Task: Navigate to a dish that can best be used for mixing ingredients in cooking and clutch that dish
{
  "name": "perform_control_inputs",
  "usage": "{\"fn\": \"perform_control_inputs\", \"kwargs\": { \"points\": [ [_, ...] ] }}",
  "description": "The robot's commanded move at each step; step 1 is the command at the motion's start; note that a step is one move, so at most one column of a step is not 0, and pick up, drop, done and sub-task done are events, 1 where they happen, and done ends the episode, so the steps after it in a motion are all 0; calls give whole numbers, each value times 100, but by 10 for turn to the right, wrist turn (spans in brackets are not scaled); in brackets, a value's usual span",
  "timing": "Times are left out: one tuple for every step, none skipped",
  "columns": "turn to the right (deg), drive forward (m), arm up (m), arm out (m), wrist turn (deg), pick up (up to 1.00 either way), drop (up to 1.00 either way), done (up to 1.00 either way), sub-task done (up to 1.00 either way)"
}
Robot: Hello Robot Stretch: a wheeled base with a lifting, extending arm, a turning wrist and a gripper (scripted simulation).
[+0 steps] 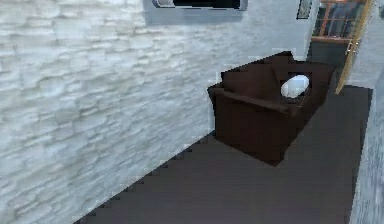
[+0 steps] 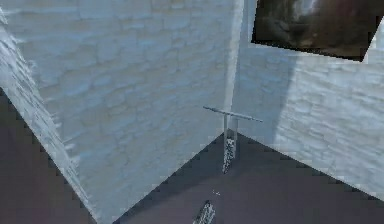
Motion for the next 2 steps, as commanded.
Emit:
{"fn": "perform_control_inputs", "kwargs": {
  "points": [
    [300, 0, 0, 0, 0, 0, 0, 0, 0],
    [0, 90, 0, 0, 0, 0, 0, 0, 0]
  ]
}}
